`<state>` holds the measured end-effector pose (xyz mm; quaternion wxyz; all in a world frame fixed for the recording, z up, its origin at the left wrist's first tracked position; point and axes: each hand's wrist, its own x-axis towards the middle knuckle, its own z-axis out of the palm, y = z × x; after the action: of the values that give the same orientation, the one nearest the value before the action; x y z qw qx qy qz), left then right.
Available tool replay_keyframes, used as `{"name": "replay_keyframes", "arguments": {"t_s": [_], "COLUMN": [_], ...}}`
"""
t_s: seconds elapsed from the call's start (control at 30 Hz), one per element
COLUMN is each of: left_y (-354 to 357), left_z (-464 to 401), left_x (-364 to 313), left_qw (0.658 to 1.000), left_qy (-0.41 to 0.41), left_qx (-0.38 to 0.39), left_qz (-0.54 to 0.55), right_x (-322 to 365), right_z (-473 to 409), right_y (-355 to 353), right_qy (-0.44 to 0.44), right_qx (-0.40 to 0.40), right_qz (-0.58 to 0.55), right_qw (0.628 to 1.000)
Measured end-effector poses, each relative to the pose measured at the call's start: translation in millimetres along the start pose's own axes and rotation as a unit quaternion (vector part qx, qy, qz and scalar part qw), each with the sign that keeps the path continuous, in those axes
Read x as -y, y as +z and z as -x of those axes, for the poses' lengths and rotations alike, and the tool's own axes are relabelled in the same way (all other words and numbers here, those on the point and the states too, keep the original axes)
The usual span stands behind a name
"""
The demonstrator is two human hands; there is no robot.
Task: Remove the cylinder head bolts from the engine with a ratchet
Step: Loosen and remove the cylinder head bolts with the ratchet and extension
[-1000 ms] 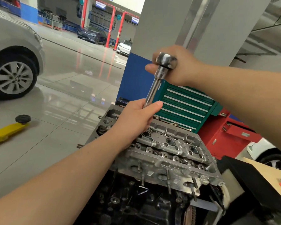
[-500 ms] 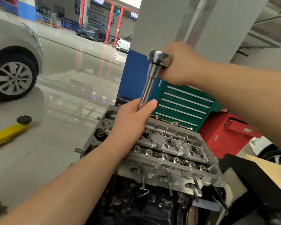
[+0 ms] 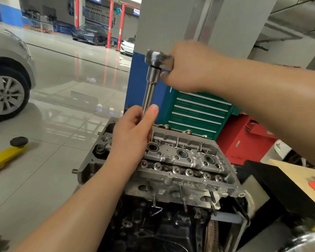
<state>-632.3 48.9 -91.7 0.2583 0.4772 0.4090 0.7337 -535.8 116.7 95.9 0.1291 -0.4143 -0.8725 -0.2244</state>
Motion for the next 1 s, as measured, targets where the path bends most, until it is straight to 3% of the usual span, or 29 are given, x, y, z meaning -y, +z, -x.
{"name": "replay_keyframes", "arguments": {"t_s": [0.1, 0.2, 0.27, 0.33, 0.43, 0.5, 0.57, 0.63, 0.77, 0.83, 0.9, 1.0], "left_y": [2.6, -0.2, -2.9, -3.4, -0.2, 2.2, 6.0, 6.0, 2.2, -3.2, -8.3, -8.0], "left_z": [2.1, -2.3, -7.0, -8.5, -15.1, -18.6, -23.4, -27.1, -37.2, -42.3, -38.4, -27.8], "left_x": [-2.0, -9.5, -14.7, -20.6, -29.8, -38.2, -44.7, -49.1, -57.5, -56.7, -53.9, -46.9], "left_qw": [0.999, 0.996, 0.990, 0.989, 0.991, 0.997, 0.999, 0.996, 0.964, 0.971, 0.989, 0.997], "left_qy": [0.006, -0.066, -0.091, -0.095, -0.060, -0.021, -0.030, -0.078, -0.155, -0.152, -0.093, -0.062], "left_qx": [-0.018, 0.022, 0.083, 0.111, 0.038, -0.017, -0.042, 0.014, 0.209, 0.185, 0.104, 0.043], "left_qz": [-0.029, 0.049, 0.066, 0.008, -0.116, -0.072, 0.003, 0.049, 0.051, 0.026, -0.048, -0.035], "right_x": [2.7, 15.2, 13.8, 6.6, 0.0, 11.7, 23.4, 18.8, 4.3, 2.3, 6.2, 26.1], "right_z": [10.5, 5.6, -0.4, -1.2, 5.4, 10.8, 12.8, 8.0, 3.3, 1.8, 4.1, 13.2], "right_y": [-7.9, -3.9, 5.5, 10.7, 5.8, 1.5, -2.2, 2.7, 15.0, 13.0, 7.4, 0.1], "right_qy": [0.019, -0.013, -0.053, -0.058, 0.007, 0.000, -0.018, -0.025, -0.088, -0.023, 0.019, -0.039], "right_qx": [-0.056, -0.122, -0.090, -0.047, -0.050, -0.121, -0.176, -0.183, -0.078, -0.059, -0.091, -0.172], "right_qz": [0.090, 0.072, -0.029, -0.072, 0.020, 0.117, 0.145, 0.098, -0.081, -0.062, 0.053, 0.128], "right_qw": [0.994, 0.990, 0.994, 0.995, 0.999, 0.986, 0.974, 0.978, 0.990, 0.996, 0.994, 0.976]}}
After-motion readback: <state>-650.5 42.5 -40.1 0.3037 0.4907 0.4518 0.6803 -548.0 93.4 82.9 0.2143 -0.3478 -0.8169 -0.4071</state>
